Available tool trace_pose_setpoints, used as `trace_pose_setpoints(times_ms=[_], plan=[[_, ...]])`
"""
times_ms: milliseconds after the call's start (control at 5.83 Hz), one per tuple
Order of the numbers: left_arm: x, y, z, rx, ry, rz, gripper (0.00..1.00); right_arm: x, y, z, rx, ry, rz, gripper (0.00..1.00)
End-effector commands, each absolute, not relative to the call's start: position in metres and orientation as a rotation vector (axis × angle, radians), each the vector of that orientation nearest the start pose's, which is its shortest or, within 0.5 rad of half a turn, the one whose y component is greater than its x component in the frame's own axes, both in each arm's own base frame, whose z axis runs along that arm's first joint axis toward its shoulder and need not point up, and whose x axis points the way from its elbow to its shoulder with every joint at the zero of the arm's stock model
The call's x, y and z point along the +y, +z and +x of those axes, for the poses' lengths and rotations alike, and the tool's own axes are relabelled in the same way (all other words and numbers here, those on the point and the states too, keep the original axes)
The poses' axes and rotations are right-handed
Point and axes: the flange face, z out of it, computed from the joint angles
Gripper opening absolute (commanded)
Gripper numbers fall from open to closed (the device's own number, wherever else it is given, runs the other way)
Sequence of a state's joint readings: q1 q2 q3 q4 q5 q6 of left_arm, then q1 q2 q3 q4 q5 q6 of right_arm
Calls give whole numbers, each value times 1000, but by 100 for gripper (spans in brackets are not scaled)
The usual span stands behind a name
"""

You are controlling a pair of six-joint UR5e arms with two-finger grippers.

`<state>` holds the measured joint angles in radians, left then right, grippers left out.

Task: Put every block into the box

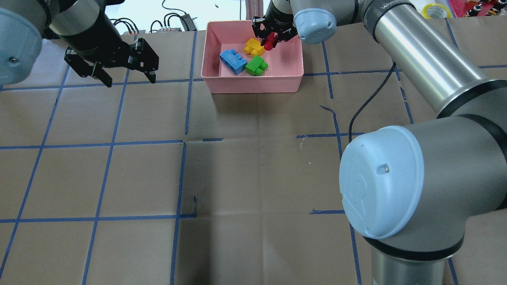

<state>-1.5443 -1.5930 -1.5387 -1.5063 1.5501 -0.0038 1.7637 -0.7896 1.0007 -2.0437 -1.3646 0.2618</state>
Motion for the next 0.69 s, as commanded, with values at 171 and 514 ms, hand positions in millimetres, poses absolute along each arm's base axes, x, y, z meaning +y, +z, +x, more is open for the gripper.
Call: trace_pose_setpoints(times_ms=[171, 514], plan=[[-514, 496, -122, 3158, -124, -42, 99, -765, 313, 312, 2857, -339, 65, 100], [-515, 497, -121, 3158, -126, -40, 99, -765, 323, 309, 2866, -362, 55, 100]])
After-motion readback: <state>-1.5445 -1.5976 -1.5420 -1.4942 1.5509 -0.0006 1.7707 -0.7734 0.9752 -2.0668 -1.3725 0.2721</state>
